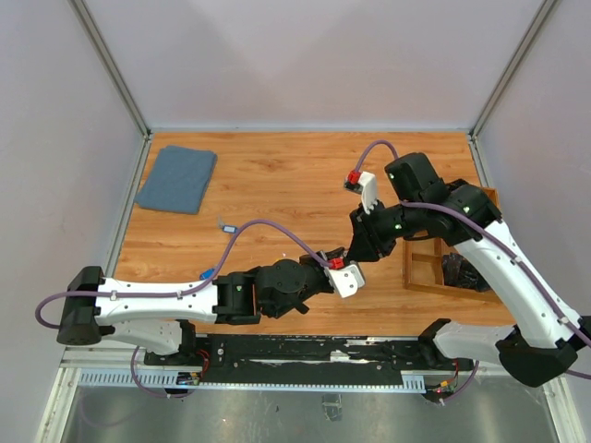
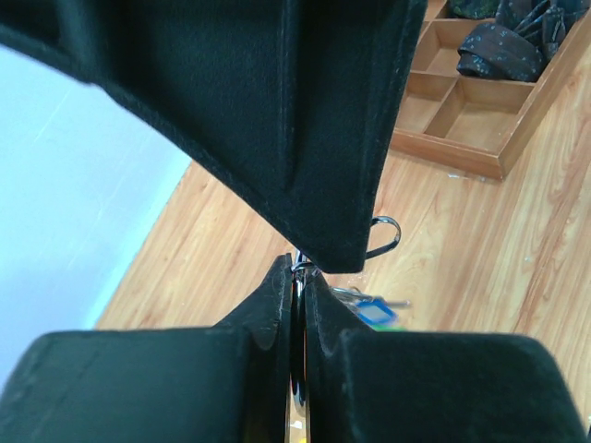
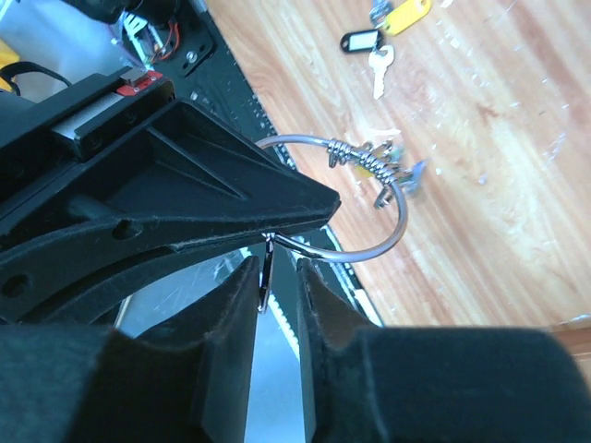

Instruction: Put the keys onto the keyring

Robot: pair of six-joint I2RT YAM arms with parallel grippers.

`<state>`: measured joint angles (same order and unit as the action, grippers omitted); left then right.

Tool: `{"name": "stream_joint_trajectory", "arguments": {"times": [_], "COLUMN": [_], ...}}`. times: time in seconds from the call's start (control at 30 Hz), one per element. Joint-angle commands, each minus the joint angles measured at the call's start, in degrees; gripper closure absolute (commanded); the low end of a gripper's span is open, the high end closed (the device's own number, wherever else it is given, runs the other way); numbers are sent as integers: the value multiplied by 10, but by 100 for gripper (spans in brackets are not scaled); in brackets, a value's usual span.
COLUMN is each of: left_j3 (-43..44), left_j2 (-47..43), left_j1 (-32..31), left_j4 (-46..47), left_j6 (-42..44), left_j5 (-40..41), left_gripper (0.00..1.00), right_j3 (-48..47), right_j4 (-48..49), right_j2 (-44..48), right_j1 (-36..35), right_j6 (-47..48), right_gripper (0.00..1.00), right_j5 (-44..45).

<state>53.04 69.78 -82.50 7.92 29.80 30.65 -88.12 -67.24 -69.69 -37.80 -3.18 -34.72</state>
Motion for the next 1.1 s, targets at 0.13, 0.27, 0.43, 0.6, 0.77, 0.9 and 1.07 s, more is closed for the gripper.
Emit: {"name": "stream_joint_trajectory", "arguments": {"times": [0.13,0.27,0.43,0.6,0.77,0.9,1.07], "left_j3": [17,17,36,72,94,94,92], "left_j2": [14,14,27,54,66,55,48], "left_j1": [-6,-6,-6,-5,5,17,22], "left_j4": [37,41,22,-19,-56,-62,-64], "left_j6": [-62,-93,-142,-190,-228,-246,-248], "left_j5": [30,56,111,160,168,155,150], "left_gripper": [99,99,100,100,99,99,100], "right_j3": [43,61,108,166,206,214,226], "right_j4": [106,136,200,282,337,336,357], "right_j2": [85,121,166,206,235,235,236], "right_j1": [8,8,8,8,7,7,8], "right_j6": [-21,-22,-53,-89,-117,-120,-130], "right_gripper": [66,62,58,55,54,55,57], "right_j5": [92,137,149,135,132,137,121]}}
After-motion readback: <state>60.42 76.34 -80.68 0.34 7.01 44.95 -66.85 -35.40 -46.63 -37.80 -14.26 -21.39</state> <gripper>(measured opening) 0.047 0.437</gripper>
